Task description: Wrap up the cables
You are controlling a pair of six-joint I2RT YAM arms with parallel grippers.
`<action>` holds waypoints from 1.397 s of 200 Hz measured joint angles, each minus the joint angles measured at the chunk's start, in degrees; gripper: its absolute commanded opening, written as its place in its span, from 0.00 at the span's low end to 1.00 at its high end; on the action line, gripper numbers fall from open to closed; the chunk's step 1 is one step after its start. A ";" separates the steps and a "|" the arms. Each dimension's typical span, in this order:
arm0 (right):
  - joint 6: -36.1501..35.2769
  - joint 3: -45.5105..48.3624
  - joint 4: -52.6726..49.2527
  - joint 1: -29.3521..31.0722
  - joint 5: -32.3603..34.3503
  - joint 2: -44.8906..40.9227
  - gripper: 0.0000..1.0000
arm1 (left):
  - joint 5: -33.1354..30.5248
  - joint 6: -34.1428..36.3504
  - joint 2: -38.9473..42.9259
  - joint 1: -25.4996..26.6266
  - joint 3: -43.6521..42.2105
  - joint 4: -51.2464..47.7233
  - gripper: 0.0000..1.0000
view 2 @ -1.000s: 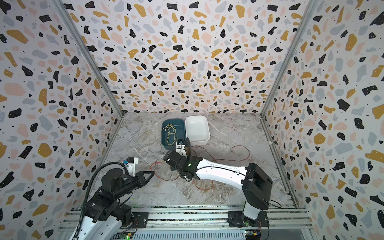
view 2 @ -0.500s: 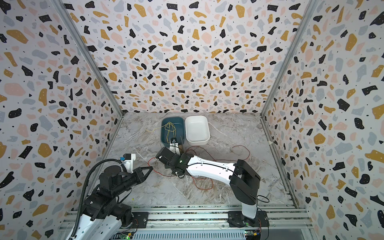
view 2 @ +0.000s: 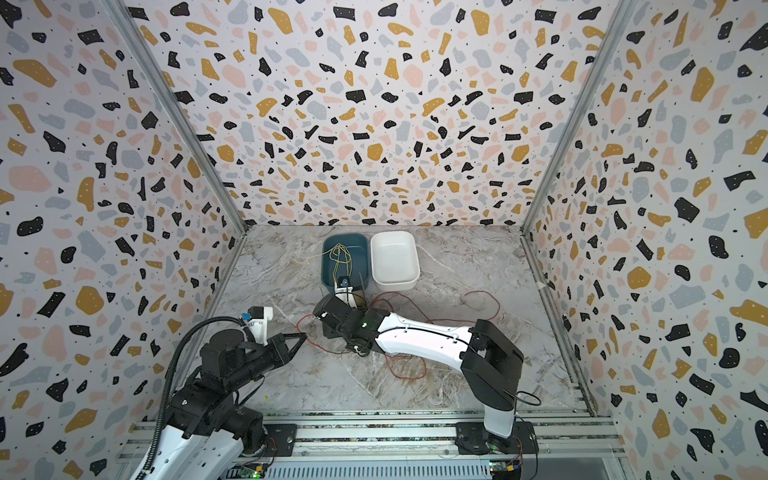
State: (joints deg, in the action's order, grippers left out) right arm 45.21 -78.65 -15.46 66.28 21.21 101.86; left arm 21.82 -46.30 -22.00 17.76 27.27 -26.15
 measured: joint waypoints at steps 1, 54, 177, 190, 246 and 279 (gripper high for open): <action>-0.13 0.24 0.13 0.00 -0.11 -0.22 0.79 | 0.04 -0.02 -0.02 0.00 0.00 0.07 0.00; -5.53 5.35 5.35 0.52 -3.65 -8.72 0.83 | 1.84 -1.75 -1.18 0.00 0.00 3.26 0.00; -28.04 21.29 16.15 4.35 -9.25 -25.92 0.71 | 5.38 -9.46 -6.97 0.00 4.96 12.37 0.00; -30.36 22.73 16.90 4.35 -9.42 -27.21 0.70 | 5.33 -9.92 -7.91 0.00 5.92 12.98 0.00; -37.94 25.68 21.64 7.74 -2.23 -27.21 0.58 | 4.57 -11.76 -11.91 0.00 8.39 13.75 0.00; -41.22 25.68 26.27 10.82 6.67 -23.47 0.51 | 4.22 -12.79 -13.14 0.00 9.55 13.88 0.00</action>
State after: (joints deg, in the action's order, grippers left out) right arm 3.99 -52.97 10.81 77.10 27.88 78.39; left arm 26.04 -59.09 -35.14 17.76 36.82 -12.27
